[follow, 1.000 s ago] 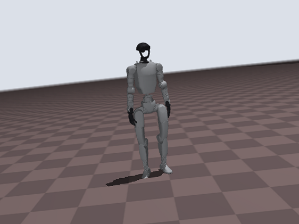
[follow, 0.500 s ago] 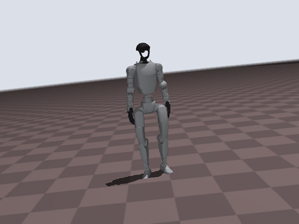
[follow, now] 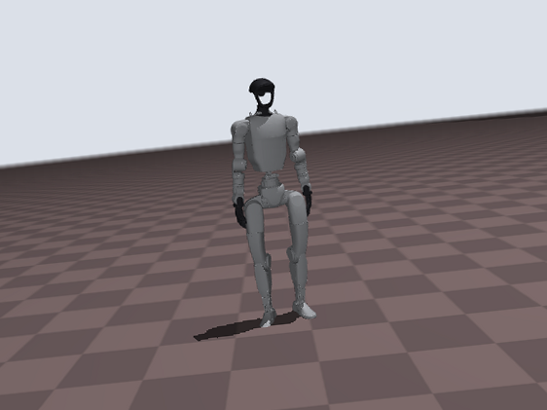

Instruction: Walk run

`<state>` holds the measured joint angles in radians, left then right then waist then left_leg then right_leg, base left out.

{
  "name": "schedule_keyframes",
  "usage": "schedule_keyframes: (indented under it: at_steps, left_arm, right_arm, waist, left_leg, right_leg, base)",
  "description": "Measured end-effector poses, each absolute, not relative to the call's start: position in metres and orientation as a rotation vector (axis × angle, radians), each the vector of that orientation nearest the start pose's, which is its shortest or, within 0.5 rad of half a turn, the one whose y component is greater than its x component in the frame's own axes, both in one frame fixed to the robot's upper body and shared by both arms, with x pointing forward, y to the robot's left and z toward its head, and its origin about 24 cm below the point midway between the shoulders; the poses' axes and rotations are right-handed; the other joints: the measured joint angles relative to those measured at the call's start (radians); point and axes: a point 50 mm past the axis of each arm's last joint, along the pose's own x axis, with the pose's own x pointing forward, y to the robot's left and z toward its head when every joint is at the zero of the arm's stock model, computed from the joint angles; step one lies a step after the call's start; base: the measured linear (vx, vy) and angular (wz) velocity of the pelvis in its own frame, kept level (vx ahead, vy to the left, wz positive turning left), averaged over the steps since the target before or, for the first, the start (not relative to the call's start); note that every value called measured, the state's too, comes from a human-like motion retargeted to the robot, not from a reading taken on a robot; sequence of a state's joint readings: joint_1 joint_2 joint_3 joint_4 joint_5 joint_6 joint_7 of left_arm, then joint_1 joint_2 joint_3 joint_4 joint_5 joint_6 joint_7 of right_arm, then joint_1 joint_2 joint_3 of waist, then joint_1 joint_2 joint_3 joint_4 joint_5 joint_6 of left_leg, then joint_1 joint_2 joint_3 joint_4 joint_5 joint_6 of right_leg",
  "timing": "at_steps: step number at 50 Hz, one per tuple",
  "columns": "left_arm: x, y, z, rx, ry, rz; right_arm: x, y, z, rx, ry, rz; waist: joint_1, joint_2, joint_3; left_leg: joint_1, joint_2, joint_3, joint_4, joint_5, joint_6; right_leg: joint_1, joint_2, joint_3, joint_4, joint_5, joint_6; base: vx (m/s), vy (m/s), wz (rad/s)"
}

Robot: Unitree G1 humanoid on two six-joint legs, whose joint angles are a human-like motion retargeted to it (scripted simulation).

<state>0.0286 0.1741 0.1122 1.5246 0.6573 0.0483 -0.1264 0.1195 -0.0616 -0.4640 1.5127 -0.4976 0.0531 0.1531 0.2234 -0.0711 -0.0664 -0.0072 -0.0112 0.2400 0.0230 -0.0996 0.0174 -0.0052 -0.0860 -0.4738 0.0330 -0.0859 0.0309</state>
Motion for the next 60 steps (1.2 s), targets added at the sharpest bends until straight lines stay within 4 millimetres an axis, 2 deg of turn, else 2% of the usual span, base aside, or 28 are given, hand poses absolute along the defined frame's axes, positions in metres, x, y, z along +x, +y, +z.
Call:
schedule_keyframes:
  at_steps: [20, 28, 32, 35, 40, 43, 46, 50, 55, 60]
  left_arm:
    - [0.005, 0.227, -0.174, 0.498, 1.633, -0.358]
    - [0.003, 0.235, -0.172, 0.515, 1.633, -0.328]
    - [-0.002, 0.238, -0.172, 0.502, 1.645, -0.295]
    - [-0.007, 0.238, -0.172, 0.487, 1.645, -0.218]
    - [-0.017, 0.238, -0.171, 0.449, 1.679, -0.156]
    - [-0.026, 0.239, -0.170, 0.446, 1.724, -0.183]
    - [-0.036, 0.237, -0.169, 0.438, 1.763, -0.217]
    - [-0.048, 0.232, -0.168, 0.416, 1.804, -0.250]
    - [-0.058, 0.229, -0.167, 0.404, 1.847, -0.261]
    - [-0.054, 0.228, -0.168, 0.403, 1.841, -0.260]
  right_arm:
    - [-0.038, -0.171, -0.180, 0.042, 1.689, 0.049]
    - [-0.029, -0.166, -0.181, 0.041, 1.642, 0.011]
    - [-0.008, -0.164, -0.182, 0.091, 1.583, -0.019]
    - [0.014, -0.165, -0.183, 0.104, 1.517, -0.020]
    - [0.053, -0.173, -0.179, 0.090, 1.400, -0.010]
    - [0.077, -0.182, -0.175, 0.084, 1.325, -0.024]
    - [0.097, -0.191, -0.170, 0.073, 1.258, -0.043]
    - [0.122, -0.201, -0.162, 0.048, 1.181, -0.038]
    - [0.141, -0.204, -0.155, 0.034, 1.116, -0.028]
    - [0.138, -0.200, -0.156, 0.060, 1.113, -0.031]
  waist:
    - [-0.003, 0.006, 0.011]
    - [-0.005, 0.001, 0.017]
    - [-0.011, -0.004, 0.025]
    - [-0.011, -0.021, 0.035]
    - [-0.021, -0.061, 0.049]
    - [-0.005, -0.083, 0.055]
    - [0.028, -0.080, 0.064]
    - [0.058, -0.055, 0.081]
    - [0.056, -0.036, 0.091]
    - [0.024, -0.041, 0.080]
  left_leg:
    - [-0.014, 0.024, 0.022, 0.002, 0.004, -0.027]
    - [-0.029, 0.038, 0.017, 0.021, -0.001, -0.044]
    - [-0.058, 0.047, 0.016, 0.064, -0.011, -0.058]
    - [-0.109, 0.047, 0.016, 0.134, -0.010, -0.065]
    - [-0.245, 0.025, -0.007, 0.328, 0.055, -0.062]
    - [-0.321, 0.009, -0.010, 0.412, 0.043, -0.060]
    - [-0.355, -0.010, -0.012, 0.374, 0.037, -0.084]
    - [-0.378, -0.029, -0.025, 0.257, 0.041, -0.070]
    - [-0.398, -0.051, -0.059, 0.162, 0.050, -0.061]
    - [-0.406, -0.071, -0.090, 0.176, 0.122, -0.020]
  right_leg:
    - [-0.016, 0.020, 0.006, 0.011, -0.014, -0.009]
    - [-0.013, 0.045, 0.019, 0.010, -0.048, -0.028]
    - [-0.018, 0.050, 0.047, 0.013, -0.070, -0.038]
    - [-0.030, 0.035, 0.058, 0.024, -0.088, -0.044]
    - [-0.045, -0.007, 0.045, 0.026, -0.103, -0.042]
    - [-0.048, -0.025, 0.032, 0.019, -0.107, -0.036]
    - [-0.037, -0.016, 0.037, 0.015, -0.115, -0.034]
    - [-0.007, 0.012, 0.055, 0.011, -0.132, -0.030]
    - [0.049, 0.033, 0.040, -0.001, -0.152, -0.009]
    - [0.092, 0.028, -0.015, -0.005, -0.159, 0.029]
  base:
    - [-0.01, -0.04, 0.00]
    - [-0.03, -0.15, 0.08]
    - [-0.07, -0.15, 0.18]
    - [-0.10, -0.17, 0.22]
    - [-0.05, -0.18, 0.34]
    - [0.01, -0.12, 0.21]
    - [0.10, -0.06, -0.20]
    - [0.16, -0.02, -0.33]
    - [0.26, -0.01, 0.02]
    - [0.44, 0.03, 0.30]
